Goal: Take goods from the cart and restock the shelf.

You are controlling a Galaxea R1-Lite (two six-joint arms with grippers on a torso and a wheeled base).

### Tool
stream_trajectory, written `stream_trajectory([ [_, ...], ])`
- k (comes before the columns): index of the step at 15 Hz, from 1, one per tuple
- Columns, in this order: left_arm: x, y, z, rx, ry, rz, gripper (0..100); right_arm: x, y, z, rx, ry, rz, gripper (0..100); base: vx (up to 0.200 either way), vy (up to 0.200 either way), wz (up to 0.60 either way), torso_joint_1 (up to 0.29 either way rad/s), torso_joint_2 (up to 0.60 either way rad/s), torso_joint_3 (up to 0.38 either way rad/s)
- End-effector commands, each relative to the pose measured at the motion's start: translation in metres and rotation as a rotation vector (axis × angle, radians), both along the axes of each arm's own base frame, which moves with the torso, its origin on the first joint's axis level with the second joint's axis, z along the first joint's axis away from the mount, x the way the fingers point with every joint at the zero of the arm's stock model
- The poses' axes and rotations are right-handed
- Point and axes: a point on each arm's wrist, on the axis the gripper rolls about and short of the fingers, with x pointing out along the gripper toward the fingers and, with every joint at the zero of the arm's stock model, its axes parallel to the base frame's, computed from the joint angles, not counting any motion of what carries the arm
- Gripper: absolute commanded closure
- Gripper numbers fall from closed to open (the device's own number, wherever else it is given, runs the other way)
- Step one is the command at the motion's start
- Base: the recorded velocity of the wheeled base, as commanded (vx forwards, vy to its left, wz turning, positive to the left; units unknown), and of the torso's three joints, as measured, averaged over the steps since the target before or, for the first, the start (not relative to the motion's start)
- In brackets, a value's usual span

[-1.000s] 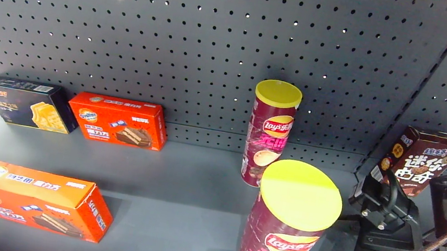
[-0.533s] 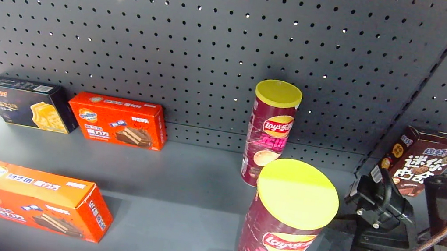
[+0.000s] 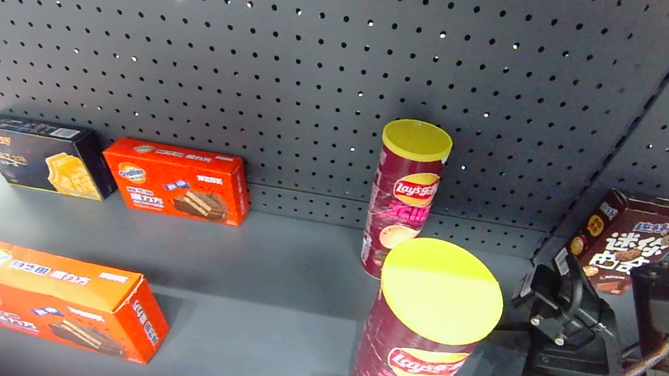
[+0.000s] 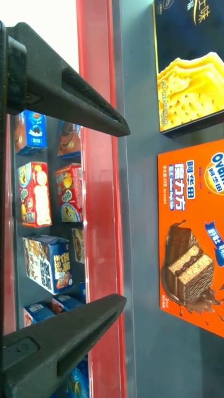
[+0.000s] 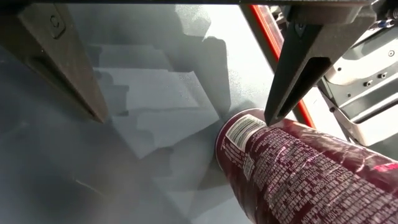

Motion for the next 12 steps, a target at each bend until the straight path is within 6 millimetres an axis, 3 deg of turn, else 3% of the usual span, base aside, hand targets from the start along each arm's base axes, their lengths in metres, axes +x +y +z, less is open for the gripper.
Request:
stream_trajectory([
  [1,0.000,0.000,0.000,0.000,0.001,0.001,0,-0.001,-0.002,0.005,0.016,-0.022,-0.006,0,0.000,0.000,0.00,0.000,0.00,0.000],
  [6,0.000,0.000,0.000,0.000,0.001,0.001,0,0.002,-0.013,0.034,0.088,-0.128,-0.055,0,0.000,0.000,0.00,0.000,0.00,0.000],
  [7,0.000,0.000,0.000,0.000,0.001,0.001,0,0.002,-0.016,0.055,0.131,-0.199,-0.075,0,0.000,0.000,0.00,0.000,0.00,0.000],
  [8,0.000,0.000,0.000,0.000,0.001,0.001,0,0.002,-0.018,0.063,0.144,-0.230,-0.094,0,0.000,0.000,0.00,0.000,0.00,0.000],
  [10,0.000,0.000,0.000,0.000,0.001,0.001,0,-0.005,-0.032,0.088,0.197,-0.324,-0.144,0,0.000,0.000,0.00,0.000,0.00,0.000],
  [12,0.000,0.000,0.000,0.000,0.001,0.001,0,-0.015,-0.050,0.100,0.220,-0.385,-0.204,0,0.000,0.000,0.00,0.000,0.00,0.000],
])
